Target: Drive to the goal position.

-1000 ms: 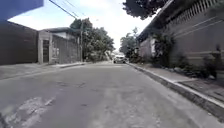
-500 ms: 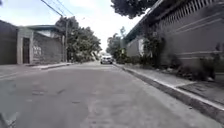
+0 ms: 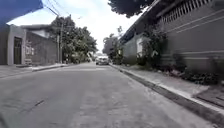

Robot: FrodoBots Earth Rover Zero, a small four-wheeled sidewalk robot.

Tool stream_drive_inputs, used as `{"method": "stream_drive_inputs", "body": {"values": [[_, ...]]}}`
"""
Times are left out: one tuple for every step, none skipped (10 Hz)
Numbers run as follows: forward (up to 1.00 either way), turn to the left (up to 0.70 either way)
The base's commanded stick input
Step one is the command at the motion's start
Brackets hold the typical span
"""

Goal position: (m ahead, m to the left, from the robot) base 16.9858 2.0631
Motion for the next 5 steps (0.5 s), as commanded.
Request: {"method": "stream_drive_inputs", "body": {"values": [[1.0, 0.0], [1.0, 0.0], [1.0, 0.0], [1.0, 0.0], [1.0, 0.0]]}}
